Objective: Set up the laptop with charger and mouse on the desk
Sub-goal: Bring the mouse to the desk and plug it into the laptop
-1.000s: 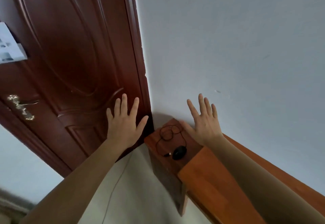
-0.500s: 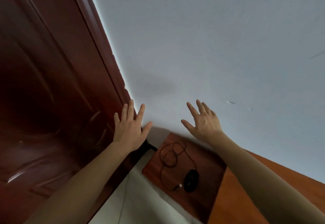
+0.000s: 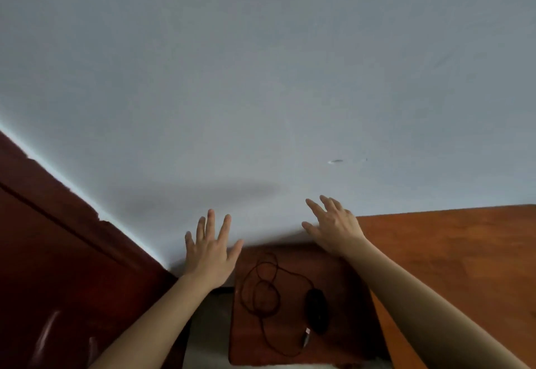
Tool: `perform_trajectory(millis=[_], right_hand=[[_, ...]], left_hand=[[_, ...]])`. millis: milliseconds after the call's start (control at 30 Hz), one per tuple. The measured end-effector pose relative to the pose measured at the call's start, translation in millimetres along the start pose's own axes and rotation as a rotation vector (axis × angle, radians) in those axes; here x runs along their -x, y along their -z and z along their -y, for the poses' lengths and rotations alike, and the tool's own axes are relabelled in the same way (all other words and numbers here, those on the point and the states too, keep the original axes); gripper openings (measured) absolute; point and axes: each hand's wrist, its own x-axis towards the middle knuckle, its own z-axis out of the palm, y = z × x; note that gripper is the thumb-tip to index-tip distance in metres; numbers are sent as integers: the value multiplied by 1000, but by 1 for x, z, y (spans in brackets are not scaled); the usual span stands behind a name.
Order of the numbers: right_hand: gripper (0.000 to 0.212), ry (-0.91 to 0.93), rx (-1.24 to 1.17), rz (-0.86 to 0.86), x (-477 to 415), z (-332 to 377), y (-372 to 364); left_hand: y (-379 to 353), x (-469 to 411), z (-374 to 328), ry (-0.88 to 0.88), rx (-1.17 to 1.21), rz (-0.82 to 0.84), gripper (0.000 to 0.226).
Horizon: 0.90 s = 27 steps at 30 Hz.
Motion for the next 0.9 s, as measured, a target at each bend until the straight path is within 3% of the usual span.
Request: perform_trajectory(millis=[133,333,567,667,900], right_hand=[[65,-172,-10,51,19,-2,-28],[65,-274,-17,176,43,-8,-77],[72,-341,-138,261,45,-21,-171],[81,-411,-254,246,51,-22,-225],[85,-453,-400,89,65,-25,-325]], left_hand=[[-35,-31,-1,-111,48,101,80],[-99,-24,-21,-191,107,230,73],[-185,1,-29,-101,220,324,72],[-229,13,-35,-26,271,373,72],[-322,34,-57,10,279,294,66]])
